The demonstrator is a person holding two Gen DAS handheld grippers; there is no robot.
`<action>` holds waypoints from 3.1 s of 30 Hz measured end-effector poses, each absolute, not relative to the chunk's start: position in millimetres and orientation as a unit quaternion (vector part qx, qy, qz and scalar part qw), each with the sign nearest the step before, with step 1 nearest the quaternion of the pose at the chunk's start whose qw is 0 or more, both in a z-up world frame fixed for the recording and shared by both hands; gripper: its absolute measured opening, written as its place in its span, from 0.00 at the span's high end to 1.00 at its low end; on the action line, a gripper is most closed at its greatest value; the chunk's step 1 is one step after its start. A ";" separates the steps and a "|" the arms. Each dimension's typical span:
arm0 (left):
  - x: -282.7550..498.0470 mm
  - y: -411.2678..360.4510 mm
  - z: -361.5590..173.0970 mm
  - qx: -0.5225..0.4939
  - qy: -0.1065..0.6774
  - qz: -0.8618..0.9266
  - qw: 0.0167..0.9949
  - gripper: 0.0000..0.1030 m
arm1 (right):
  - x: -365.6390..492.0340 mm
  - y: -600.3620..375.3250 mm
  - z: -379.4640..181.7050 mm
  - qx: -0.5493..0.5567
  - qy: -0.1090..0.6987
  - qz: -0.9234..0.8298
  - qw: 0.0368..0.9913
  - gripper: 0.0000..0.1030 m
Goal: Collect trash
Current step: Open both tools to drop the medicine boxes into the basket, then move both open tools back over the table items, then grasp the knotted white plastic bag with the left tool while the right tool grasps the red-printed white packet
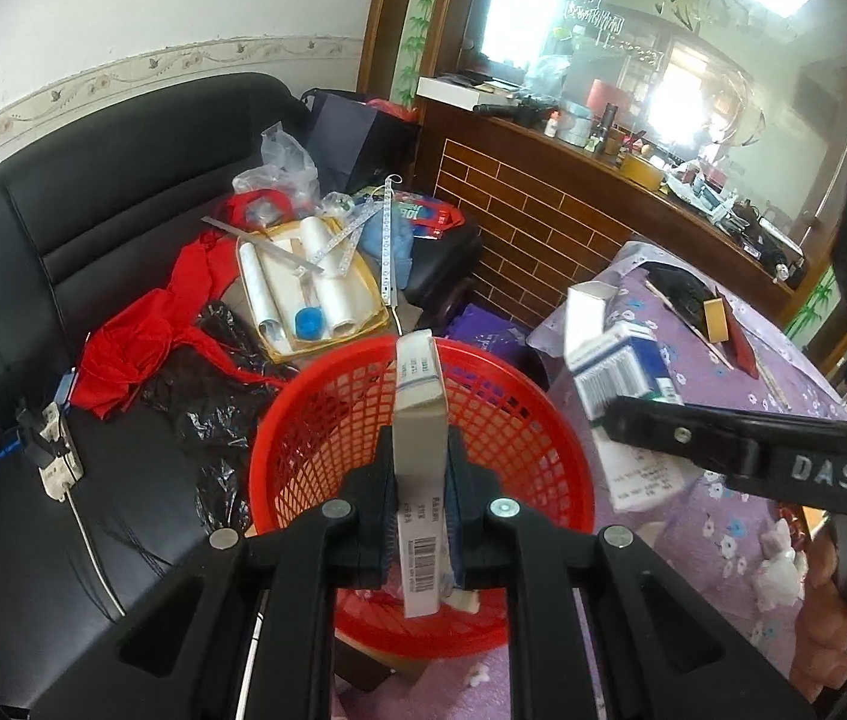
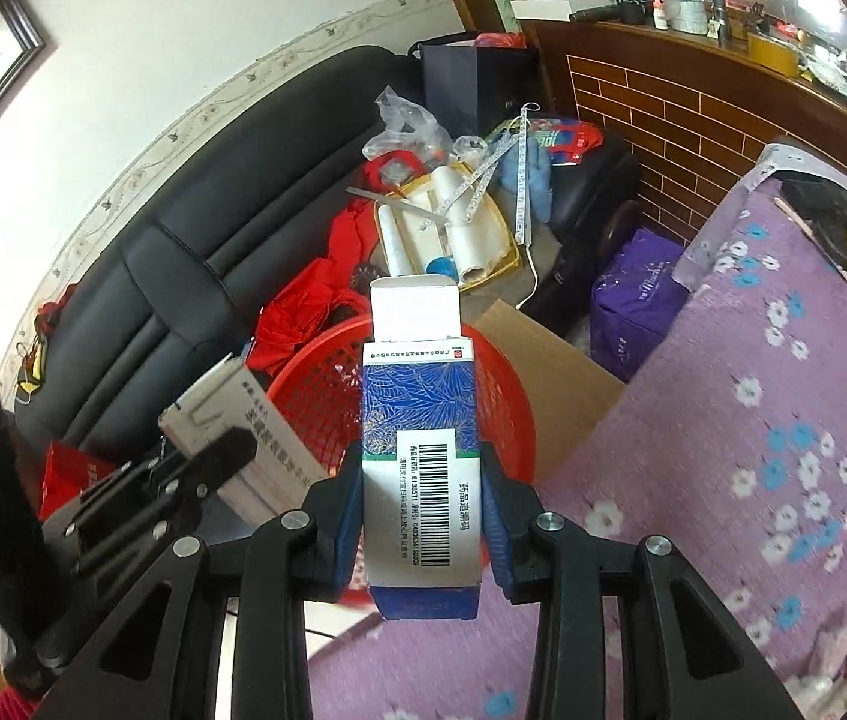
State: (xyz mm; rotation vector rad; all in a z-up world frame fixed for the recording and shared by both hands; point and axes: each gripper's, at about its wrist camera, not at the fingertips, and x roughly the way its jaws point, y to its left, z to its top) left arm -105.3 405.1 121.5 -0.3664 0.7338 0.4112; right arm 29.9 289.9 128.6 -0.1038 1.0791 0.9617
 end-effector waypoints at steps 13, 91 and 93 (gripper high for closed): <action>-121.2 380.1 129.5 -0.163 0.336 0.202 0.905 0.40 | 32.9 261.9 134.2 -0.033 0.482 0.426 0.765 0.38; -48.2 82.0 64.3 -0.023 0.462 0.009 0.887 0.69 | 39.2 -93.2 37.8 -0.008 0.569 0.251 0.783 0.38; -50.7 81.2 65.3 -0.021 0.459 0.011 0.888 0.69 | 38.5 -93.1 31.8 -0.013 0.576 0.243 0.780 0.39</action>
